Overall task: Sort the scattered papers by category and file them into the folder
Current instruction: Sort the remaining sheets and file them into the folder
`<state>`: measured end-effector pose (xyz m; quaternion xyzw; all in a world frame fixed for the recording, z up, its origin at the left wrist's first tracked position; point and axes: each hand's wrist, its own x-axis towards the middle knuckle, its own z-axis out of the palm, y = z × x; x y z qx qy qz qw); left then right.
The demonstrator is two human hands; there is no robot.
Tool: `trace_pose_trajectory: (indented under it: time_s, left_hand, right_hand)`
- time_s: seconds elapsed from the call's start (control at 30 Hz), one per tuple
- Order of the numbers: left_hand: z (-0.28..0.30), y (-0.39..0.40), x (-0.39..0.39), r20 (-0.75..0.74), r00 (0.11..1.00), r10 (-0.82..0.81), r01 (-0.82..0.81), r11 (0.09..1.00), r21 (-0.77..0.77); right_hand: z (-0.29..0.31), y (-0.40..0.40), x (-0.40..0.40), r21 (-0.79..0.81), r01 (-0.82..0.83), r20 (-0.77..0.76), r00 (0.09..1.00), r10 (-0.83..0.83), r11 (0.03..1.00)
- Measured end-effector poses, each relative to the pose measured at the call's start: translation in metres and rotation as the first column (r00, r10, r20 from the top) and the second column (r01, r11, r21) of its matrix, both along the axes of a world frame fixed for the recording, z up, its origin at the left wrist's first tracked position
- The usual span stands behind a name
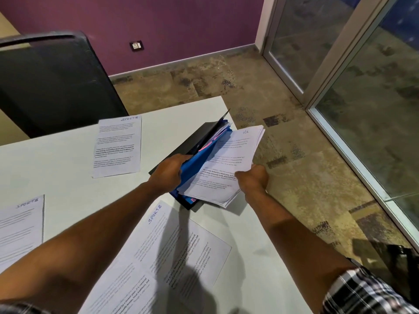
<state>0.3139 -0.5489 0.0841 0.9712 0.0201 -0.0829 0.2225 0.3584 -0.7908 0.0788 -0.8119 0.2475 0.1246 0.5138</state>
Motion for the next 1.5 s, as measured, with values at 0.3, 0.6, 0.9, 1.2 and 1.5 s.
trace_pose_trajectory:
  time_s: [0.3,0.6,0.9,1.2,1.5]
  left_hand:
    - [0.004,0.002,0.007,0.071,0.996,-0.045,0.043,0.998,0.035]
    - [0.022,-0.013,0.005,0.144,0.989,-0.039,0.042,0.999,-0.018]
    - [0.039,-0.039,-0.011,0.15,0.984,-0.101,0.119,0.985,-0.122]
    - [0.056,-0.046,-0.015,0.139,0.99,0.011,0.017,0.98,-0.2]
    - [0.065,-0.049,-0.011,0.179,0.984,0.014,0.015,0.987,-0.159]
  right_hand:
    - [0.009,0.046,0.003,-0.056,-0.006,0.026,1.0,0.007,0.998]
    - [0.011,0.072,0.005,-0.028,0.014,-0.018,1.0,-0.014,1.0]
    - [0.011,0.065,0.005,-0.083,0.03,-0.093,0.995,-0.037,0.996]
    - [0.011,0.064,0.003,-0.077,-0.037,-0.119,0.993,0.028,0.996]
    - [0.01,0.061,0.014,0.018,-0.08,-0.135,0.988,0.082,0.997]
